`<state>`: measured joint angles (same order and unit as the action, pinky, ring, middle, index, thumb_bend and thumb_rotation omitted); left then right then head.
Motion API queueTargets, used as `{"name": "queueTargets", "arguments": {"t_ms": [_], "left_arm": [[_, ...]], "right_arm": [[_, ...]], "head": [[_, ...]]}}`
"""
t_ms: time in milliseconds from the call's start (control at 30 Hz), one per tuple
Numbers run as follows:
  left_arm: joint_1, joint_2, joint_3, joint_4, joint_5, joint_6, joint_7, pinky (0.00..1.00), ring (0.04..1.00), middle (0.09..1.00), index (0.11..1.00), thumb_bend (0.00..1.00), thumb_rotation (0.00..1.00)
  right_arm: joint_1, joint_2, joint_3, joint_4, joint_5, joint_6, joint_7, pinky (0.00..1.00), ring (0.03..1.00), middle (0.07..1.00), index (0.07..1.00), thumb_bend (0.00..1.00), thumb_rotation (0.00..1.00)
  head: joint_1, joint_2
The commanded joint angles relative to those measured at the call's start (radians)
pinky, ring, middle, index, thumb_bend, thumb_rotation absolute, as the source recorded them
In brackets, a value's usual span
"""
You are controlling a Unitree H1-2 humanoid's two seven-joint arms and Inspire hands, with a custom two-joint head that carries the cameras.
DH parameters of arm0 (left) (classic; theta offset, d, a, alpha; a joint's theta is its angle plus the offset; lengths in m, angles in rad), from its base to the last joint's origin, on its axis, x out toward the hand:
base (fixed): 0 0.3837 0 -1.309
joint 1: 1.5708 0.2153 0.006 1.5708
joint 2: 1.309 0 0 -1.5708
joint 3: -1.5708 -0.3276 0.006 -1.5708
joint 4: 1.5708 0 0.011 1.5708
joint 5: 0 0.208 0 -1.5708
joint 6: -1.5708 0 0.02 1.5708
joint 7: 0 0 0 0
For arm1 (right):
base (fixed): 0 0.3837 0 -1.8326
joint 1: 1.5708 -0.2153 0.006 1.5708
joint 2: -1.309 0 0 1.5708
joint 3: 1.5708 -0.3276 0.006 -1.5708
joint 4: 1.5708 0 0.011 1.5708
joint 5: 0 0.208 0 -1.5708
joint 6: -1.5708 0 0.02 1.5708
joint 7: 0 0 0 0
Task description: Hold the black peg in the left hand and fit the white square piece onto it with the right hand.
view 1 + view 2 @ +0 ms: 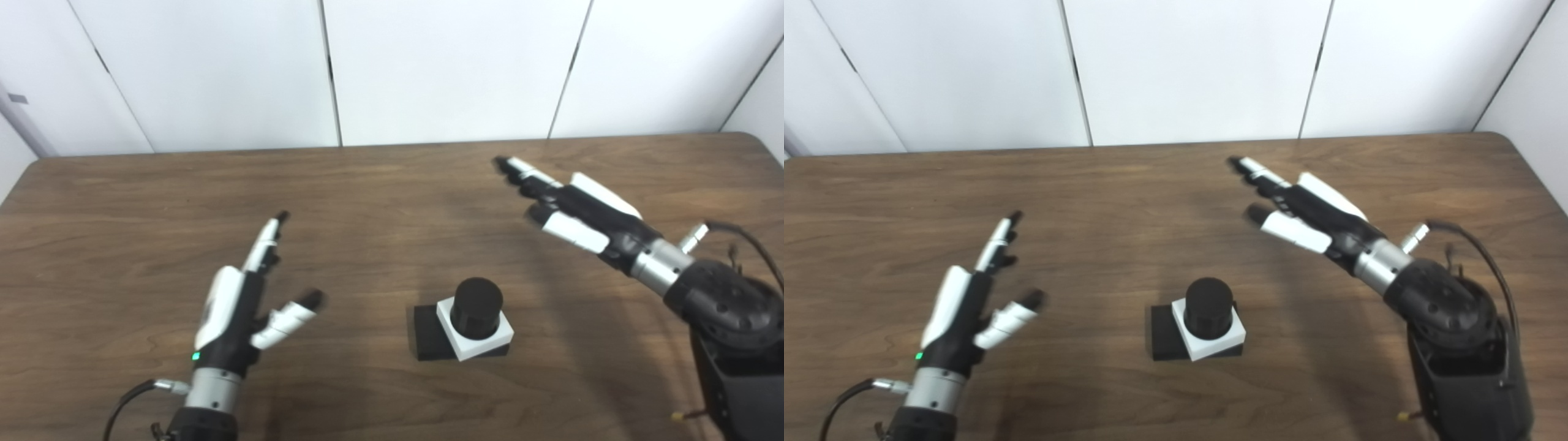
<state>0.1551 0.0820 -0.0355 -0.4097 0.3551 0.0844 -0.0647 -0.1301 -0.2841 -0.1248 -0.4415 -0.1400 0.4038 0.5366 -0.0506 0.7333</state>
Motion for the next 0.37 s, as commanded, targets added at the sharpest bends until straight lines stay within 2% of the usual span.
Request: {"name": "queueTargets", "arguments": {"t_ms": [0, 67, 233, 333], "left_arm": [[-0.013, -0.024, 0.037, 0.018, -0.134, -0.059, 0.024, 1.00, 1.000, 1.000, 1.000, 0.87, 1.00], [-0.003, -0.036, 0.055, 0.039, -0.228, -0.077, 0.021, 1.00, 0.995, 1.000, 1.000, 0.84, 1.00], [0.022, -0.031, 0.056, 0.100, -0.339, -0.168, 0.013, 1.00, 1.000, 1.000, 1.000, 0.84, 1.00], [0.039, -0.034, 0.061, 0.125, -0.370, -0.197, 0.021, 1.00, 1.000, 1.000, 1.000, 0.84, 1.00]], "right_arm": [[0.022, 0.041, -0.020, -0.014, 0.054, -0.017, -0.072, 1.00, 1.000, 1.000, 1.000, 0.83, 1.00], [0.073, 0.063, -0.020, -0.008, 0.070, -0.066, -0.110, 1.00, 1.000, 1.000, 1.000, 0.76, 1.00], [0.193, 0.139, -0.012, 0.023, 0.111, -0.188, -0.202, 1.00, 1.000, 1.000, 1.000, 0.59, 1.00], [0.249, 0.185, -0.013, 0.042, 0.137, -0.256, -0.266, 1.00, 1.000, 1.000, 1.000, 0.58, 1.00]], "head": [[-0.012, -0.002], [-0.019, -0.002], [-0.032, -0.004], [-0.041, -0.007]]}}
